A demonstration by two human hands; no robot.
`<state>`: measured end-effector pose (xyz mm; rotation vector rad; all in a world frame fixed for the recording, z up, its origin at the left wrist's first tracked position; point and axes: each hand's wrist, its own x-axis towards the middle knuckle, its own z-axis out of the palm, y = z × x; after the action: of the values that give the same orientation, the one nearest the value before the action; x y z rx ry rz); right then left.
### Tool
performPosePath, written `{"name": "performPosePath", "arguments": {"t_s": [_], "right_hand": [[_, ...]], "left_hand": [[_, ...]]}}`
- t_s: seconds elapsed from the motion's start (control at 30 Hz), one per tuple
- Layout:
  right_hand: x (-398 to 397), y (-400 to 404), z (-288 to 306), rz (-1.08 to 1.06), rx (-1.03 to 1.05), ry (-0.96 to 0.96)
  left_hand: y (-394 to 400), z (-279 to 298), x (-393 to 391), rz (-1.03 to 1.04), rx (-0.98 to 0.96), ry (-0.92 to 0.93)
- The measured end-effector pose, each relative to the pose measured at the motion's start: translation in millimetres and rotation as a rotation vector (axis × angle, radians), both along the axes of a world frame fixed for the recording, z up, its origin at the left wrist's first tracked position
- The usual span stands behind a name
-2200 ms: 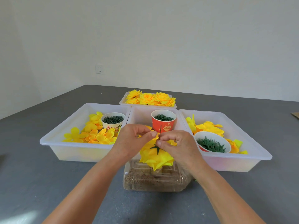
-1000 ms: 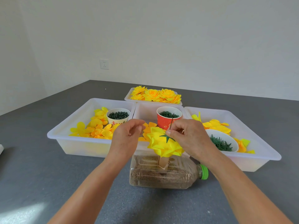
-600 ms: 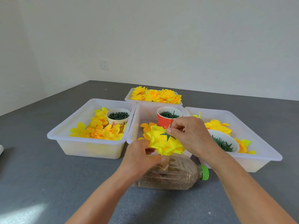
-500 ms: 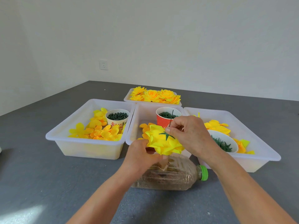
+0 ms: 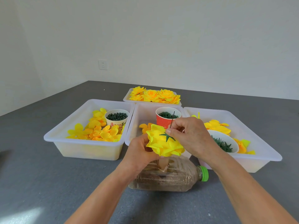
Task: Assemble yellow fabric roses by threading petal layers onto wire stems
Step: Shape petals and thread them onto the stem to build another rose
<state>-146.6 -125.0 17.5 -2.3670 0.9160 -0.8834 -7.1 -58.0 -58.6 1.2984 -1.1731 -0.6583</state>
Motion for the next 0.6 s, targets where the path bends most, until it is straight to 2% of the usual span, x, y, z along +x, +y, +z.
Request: {"name": "performPosePath", "arguments": {"t_s": [0.17, 0.27, 0.4, 0.6], "right_hand": [[2.2, 2.8, -3.0, -0.001, -0.032, 0.051], [2.5, 4.3, -4.1, -0.022, -0.030, 0.009], [3.2, 1.7, 4.6, -0.053, -0.083, 0.022], [4.2, 3.9, 9.0, -0.045, -0.082, 0.028]], "left_hand": [[-0.4, -5.7, 5.6, 0.029, 0.025, -0.151], [0.2, -10.2, 5.9, 0.062, 0.075, -0.253], [-0.6, -10.0, 4.9, 0.072, 0.152, -0.311], [0.6, -11.3, 5.5, 0.061, 0.145, -0.336]]}}
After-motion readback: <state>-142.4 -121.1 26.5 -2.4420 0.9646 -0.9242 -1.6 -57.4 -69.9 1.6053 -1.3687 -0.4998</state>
